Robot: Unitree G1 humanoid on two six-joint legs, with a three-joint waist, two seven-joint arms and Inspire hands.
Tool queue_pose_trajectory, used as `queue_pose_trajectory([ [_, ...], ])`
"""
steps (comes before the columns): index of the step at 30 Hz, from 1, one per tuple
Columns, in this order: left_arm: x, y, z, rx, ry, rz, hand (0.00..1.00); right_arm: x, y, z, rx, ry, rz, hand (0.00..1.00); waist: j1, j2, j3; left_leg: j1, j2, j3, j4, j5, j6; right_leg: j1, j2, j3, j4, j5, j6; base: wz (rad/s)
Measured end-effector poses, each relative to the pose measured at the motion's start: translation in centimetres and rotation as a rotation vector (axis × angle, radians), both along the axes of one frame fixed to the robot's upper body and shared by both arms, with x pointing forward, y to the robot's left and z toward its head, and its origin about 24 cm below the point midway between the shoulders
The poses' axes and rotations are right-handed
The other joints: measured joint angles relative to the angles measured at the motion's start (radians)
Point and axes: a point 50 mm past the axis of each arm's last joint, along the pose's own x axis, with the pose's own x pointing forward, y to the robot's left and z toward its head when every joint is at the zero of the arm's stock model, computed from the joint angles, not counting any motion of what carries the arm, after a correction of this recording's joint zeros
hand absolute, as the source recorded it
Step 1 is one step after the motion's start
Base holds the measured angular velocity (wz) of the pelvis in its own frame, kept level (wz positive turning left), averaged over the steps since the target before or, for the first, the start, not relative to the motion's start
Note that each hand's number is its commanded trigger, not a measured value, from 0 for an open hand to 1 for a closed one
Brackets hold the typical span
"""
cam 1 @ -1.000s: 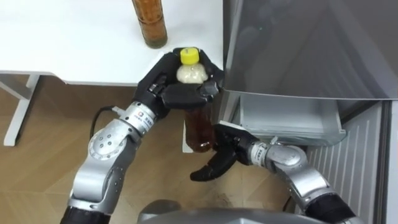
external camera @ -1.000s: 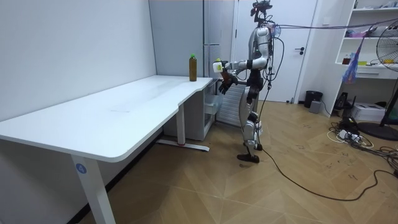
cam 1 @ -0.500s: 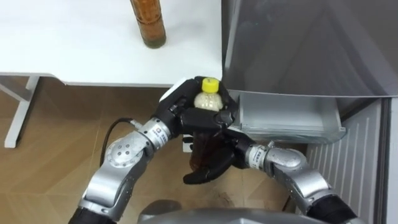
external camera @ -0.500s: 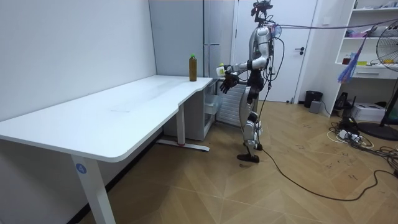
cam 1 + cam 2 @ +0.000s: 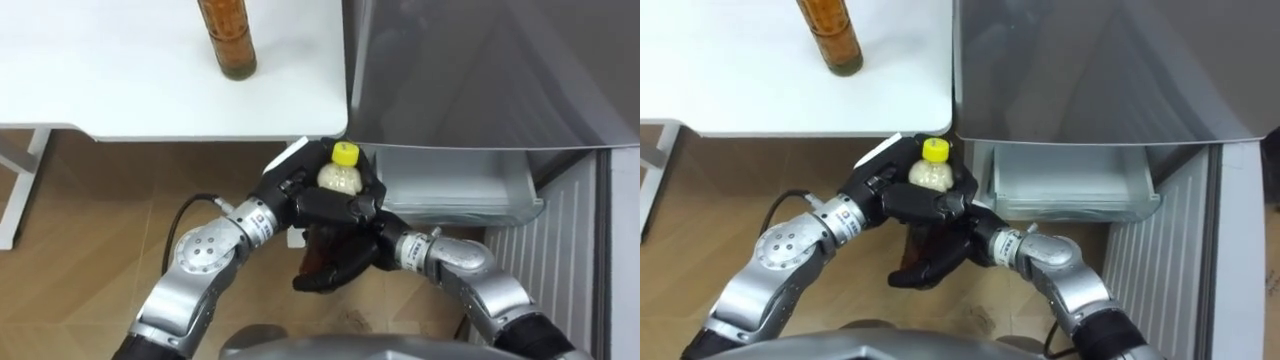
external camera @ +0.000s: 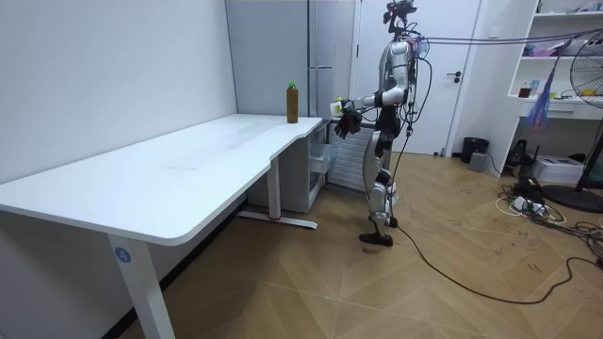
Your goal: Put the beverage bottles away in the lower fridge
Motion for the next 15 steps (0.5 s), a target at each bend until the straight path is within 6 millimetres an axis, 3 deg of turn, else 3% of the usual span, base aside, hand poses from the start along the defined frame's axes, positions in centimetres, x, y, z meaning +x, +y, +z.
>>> queue_pose_trajectory([
  [4, 0.01, 0.07, 0.02, 0.002, -0.004, 0.001, 1.0, 0.0, 0.04, 0.01, 0.003, 0.001, -0.001, 1.0, 0.001, -0.002, 0.0009, 0.006, 0.0, 0.007, -0.001, 0.0, 0.001, 0.001, 0.0, 0.022, 0.0, 0.0, 0.0, -0.05],
  [15, 0.17, 0.16, 0.13, -0.018, -0.006, 0.034, 1.0, 0.02, 0.07, 0.11, 0.012, -0.013, -0.006, 1.0, -0.001, -0.001, 0.0016, 0.01, 0.0, 0.008, -0.007, 0.0, 0.001, 0.009, 0.002, 0.023, -0.002, 0.0, 0.0, 0.0],
])
